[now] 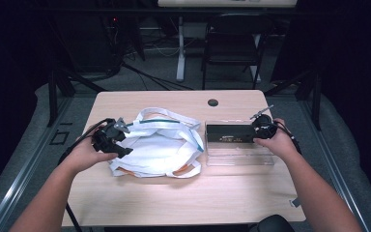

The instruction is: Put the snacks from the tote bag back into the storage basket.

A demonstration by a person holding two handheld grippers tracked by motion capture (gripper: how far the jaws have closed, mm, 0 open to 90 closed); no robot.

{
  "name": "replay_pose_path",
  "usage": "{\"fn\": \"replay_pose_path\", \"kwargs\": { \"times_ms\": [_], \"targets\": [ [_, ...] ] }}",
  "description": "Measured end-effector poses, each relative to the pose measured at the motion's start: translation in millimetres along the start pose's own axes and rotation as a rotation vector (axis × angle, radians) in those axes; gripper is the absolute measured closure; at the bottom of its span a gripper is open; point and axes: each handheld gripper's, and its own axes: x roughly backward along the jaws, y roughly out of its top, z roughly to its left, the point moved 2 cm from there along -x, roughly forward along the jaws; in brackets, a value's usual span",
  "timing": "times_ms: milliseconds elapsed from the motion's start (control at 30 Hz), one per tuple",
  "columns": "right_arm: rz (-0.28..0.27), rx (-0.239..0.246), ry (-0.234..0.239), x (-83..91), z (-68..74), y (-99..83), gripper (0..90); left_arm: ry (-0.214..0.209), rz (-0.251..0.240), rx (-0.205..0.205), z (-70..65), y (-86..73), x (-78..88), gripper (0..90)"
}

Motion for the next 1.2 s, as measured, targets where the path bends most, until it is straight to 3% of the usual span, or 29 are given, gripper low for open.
{"fn": "replay_pose_path", "kwargs": {
  "times_ms": [133, 167, 200, 600, 967, 1200],
  "targets": [
    [-0.006, -0.003, -0.007, -0.2, -0.4, 0.5, 48.4, 0.003, -0.001, 0.000, 0.7, -0.7, -0.4, 44.1],
    [-0.028, -0.024, 0.002, -1.7, 0.5, 0.4, 48.2, 0.003, -0.001, 0.000, 0.7, -0.9, -0.7, 44.1],
    [0.007, 0.007, -0.001, 0.7, -2.3, 1.2, 48.1, 0.005, 0.000, -0.002, 0.8, -1.0, -0.7, 44.1],
    [-0.019, -0.027, 0.002, -3.1, -0.6, 1.8, 46.1, 0.004, 0.003, 0.007, 1.7, -3.2, -1.8, 44.1],
    [-0.034, -0.018, 0.021, 7.5, 0.0, -0.9, 46.6, 0.007, -0.010, 0.018, 1.0, -3.8, -1.1, 44.7],
    [-0.058, 0.013, -0.004, 23.6, 8.6, 1.8, 49.6, 0.005, -0.013, 0.016, 0.1, -1.9, -1.8, 45.0]
  ]
}}
